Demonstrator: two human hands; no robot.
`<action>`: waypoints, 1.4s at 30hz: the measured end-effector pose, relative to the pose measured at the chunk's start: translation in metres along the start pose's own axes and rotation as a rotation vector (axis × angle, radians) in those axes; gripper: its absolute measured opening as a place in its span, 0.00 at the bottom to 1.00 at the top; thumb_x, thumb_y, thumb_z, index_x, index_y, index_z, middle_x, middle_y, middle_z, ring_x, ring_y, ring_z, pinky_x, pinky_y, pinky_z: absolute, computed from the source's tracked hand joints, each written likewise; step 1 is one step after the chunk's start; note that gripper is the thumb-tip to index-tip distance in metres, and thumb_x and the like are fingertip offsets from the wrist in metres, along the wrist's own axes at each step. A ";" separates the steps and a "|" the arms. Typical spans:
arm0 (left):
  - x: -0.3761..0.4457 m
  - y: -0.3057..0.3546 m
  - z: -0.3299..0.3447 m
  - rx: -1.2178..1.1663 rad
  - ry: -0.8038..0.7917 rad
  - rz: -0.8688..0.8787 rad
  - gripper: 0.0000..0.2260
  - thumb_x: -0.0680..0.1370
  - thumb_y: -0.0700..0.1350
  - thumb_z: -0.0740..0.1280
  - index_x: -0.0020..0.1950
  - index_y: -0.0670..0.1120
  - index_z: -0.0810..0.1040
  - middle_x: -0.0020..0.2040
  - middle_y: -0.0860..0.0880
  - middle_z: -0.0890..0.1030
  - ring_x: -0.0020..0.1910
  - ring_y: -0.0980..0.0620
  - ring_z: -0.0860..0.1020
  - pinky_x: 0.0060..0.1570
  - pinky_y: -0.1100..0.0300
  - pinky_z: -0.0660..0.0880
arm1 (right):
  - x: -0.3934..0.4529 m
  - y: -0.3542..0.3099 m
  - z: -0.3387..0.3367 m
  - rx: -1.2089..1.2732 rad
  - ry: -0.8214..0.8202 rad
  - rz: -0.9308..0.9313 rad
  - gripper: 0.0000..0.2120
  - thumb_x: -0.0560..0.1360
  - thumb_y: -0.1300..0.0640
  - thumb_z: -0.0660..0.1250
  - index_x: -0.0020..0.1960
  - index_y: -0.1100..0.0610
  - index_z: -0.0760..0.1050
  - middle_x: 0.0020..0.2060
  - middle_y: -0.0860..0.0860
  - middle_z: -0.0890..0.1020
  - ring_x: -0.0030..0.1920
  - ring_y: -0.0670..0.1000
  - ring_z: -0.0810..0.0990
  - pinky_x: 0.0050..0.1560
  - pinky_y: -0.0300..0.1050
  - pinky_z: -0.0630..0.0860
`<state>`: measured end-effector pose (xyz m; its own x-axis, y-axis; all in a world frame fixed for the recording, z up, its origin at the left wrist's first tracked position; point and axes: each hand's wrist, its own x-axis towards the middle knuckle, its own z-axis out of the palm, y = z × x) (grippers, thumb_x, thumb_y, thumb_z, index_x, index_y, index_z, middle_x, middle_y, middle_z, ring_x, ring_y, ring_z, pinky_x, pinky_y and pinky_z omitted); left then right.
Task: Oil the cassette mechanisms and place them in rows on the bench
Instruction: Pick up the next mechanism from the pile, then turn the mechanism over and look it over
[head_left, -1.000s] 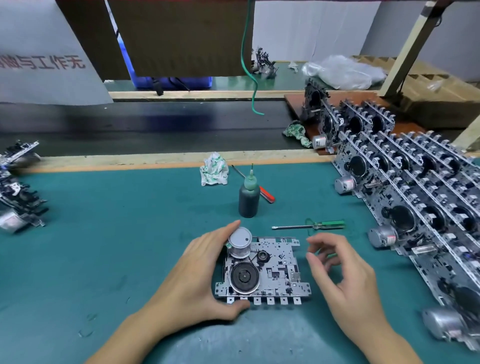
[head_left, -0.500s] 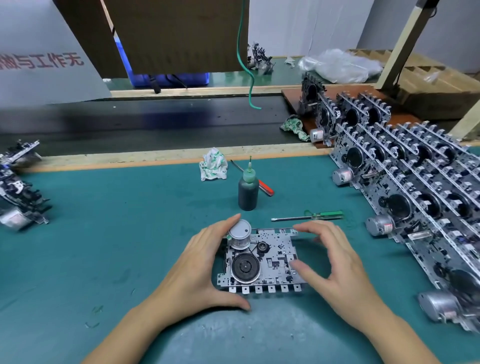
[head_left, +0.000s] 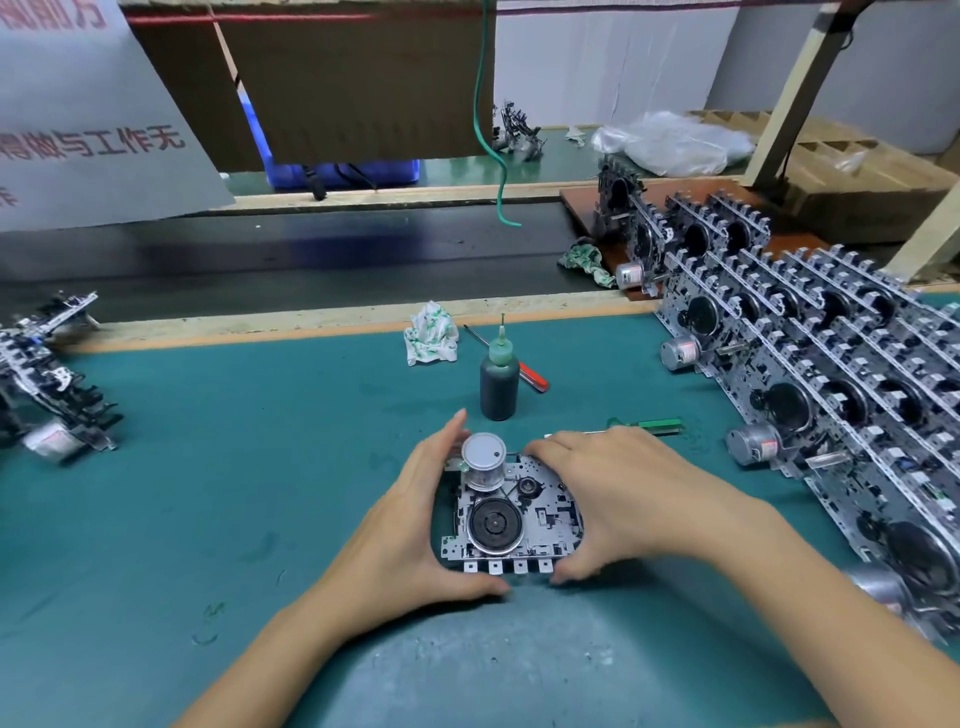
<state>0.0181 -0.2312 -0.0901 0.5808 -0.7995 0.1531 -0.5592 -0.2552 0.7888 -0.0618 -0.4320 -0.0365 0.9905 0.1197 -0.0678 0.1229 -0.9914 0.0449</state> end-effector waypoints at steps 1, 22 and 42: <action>0.000 0.000 0.000 -0.069 0.011 -0.024 0.56 0.56 0.61 0.78 0.74 0.62 0.46 0.72 0.62 0.59 0.70 0.64 0.64 0.67 0.66 0.63 | 0.001 0.002 -0.003 0.004 0.007 -0.005 0.43 0.55 0.28 0.69 0.63 0.50 0.68 0.54 0.45 0.77 0.52 0.52 0.78 0.50 0.46 0.73; 0.026 0.015 0.003 -1.657 -0.276 -0.260 0.43 0.67 0.67 0.71 0.71 0.39 0.68 0.71 0.38 0.68 0.71 0.41 0.67 0.72 0.45 0.60 | 0.000 0.022 0.018 1.057 0.603 0.288 0.05 0.70 0.55 0.71 0.36 0.47 0.82 0.33 0.46 0.83 0.36 0.41 0.80 0.42 0.32 0.73; 0.036 0.003 0.017 -1.768 -0.058 -0.673 0.37 0.75 0.68 0.55 0.61 0.35 0.78 0.64 0.33 0.74 0.61 0.34 0.75 0.63 0.39 0.70 | -0.003 0.025 0.018 1.364 0.004 0.179 0.13 0.76 0.48 0.57 0.38 0.55 0.70 0.20 0.47 0.65 0.21 0.42 0.63 0.24 0.35 0.60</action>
<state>0.0271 -0.2705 -0.0925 0.3752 -0.8427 -0.3862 0.9097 0.2547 0.3280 -0.0626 -0.4586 -0.0530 0.9867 -0.0160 -0.1617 -0.1603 -0.2589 -0.9525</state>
